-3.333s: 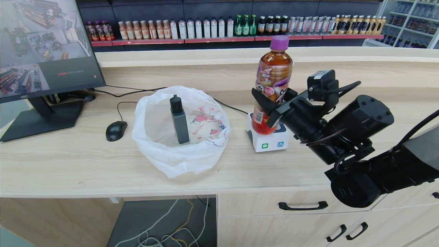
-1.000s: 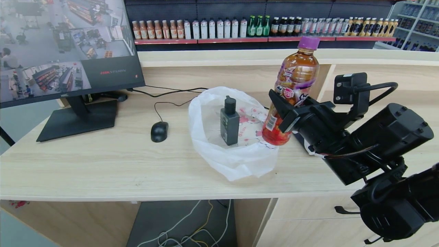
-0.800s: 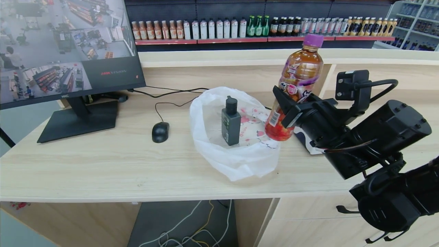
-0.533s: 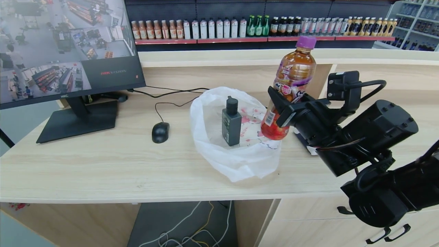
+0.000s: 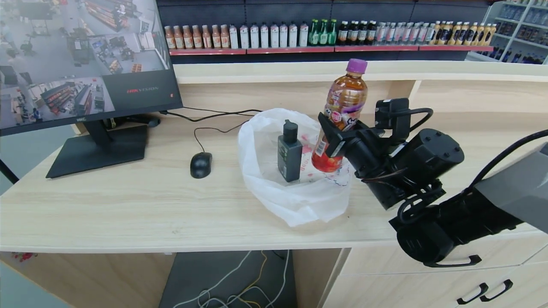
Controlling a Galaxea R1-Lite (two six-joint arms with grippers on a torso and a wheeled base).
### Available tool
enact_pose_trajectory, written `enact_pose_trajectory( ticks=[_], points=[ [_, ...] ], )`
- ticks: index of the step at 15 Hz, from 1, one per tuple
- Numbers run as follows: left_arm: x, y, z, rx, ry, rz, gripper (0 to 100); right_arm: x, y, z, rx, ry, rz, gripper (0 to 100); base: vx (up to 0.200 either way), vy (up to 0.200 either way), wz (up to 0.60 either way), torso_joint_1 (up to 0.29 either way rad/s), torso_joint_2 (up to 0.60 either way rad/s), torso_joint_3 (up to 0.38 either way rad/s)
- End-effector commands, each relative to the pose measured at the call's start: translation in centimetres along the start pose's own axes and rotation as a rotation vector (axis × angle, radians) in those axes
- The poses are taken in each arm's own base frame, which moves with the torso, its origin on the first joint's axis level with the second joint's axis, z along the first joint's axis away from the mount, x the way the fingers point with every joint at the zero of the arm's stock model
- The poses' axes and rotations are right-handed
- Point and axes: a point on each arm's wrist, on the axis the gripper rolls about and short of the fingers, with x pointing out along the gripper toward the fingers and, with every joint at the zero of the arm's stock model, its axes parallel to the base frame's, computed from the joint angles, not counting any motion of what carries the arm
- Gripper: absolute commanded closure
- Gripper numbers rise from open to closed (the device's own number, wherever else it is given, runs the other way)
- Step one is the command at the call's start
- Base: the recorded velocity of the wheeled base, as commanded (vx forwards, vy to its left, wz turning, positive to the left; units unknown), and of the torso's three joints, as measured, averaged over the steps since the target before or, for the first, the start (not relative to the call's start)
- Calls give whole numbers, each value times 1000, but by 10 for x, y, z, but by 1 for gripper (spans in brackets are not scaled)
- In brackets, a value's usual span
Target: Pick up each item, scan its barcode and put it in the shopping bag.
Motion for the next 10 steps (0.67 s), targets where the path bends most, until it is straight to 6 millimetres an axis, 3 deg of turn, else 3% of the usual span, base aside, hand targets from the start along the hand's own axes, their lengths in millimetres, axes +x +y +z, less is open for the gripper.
enact_pose_trajectory(
  ticks=[1, 10],
  points=[
    [0, 0, 0, 0, 0, 1, 0, 7, -4, -20, -7, 26, -13, 100, 0, 0, 0, 0, 0, 0],
    [0, 0, 0, 0, 0, 1, 0, 17, -4, -56, -5, 59, -17, 100, 0, 0, 0, 0, 0, 0]
  ],
)
